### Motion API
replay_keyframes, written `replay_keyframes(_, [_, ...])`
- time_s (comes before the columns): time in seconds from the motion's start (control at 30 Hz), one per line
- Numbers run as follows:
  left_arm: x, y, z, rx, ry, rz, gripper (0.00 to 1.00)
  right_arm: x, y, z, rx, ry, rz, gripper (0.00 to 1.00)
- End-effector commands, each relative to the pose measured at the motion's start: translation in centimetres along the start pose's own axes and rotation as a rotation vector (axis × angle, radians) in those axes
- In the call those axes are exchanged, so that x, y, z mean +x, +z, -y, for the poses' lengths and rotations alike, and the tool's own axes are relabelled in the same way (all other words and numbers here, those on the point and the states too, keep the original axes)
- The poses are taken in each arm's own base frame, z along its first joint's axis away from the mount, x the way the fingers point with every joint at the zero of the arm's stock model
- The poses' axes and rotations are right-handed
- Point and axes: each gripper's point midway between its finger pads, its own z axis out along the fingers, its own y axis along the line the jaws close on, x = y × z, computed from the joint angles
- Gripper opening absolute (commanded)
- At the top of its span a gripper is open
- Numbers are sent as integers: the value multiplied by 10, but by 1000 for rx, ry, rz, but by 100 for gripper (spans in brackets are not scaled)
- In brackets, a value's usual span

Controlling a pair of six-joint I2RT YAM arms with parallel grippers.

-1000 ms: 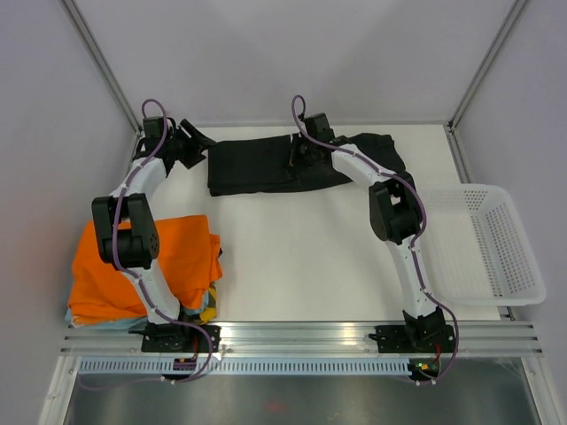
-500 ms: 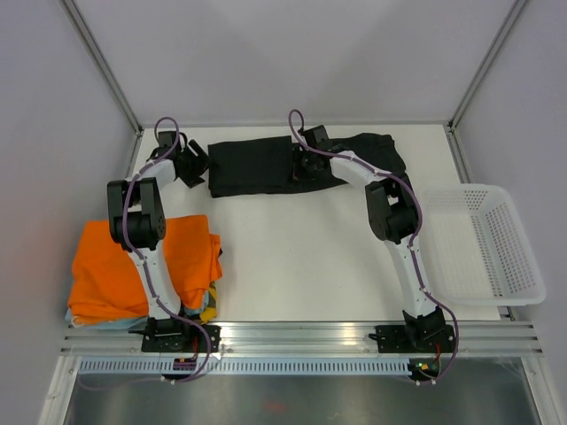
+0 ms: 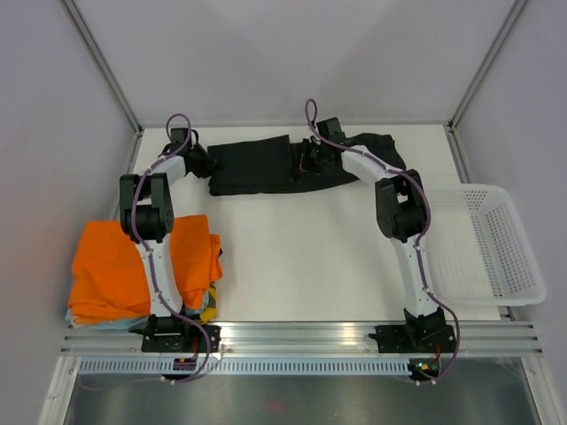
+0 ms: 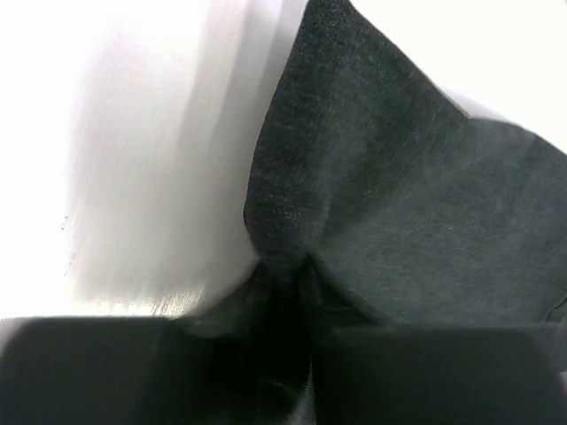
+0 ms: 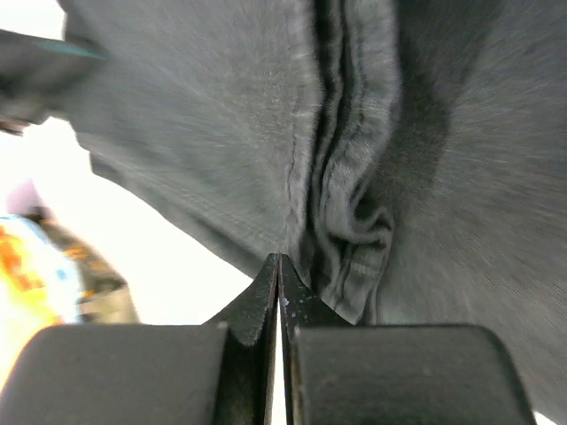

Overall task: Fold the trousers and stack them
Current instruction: Fold the trousers

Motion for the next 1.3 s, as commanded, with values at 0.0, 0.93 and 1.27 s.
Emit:
replay_keyframes(0.0, [1, 2, -1, -12, 21, -8, 4, -75, -90, -72, -200, -31, 194, 5])
replay_keyframes(0.93, [-210, -211, 100, -119, 555, 554, 2, -47, -116, 57, 233, -2, 283, 14])
replay_keyframes(1.27, [-117, -148, 163, -348, 768, 492, 2, -59, -95, 40, 134, 42, 287, 12])
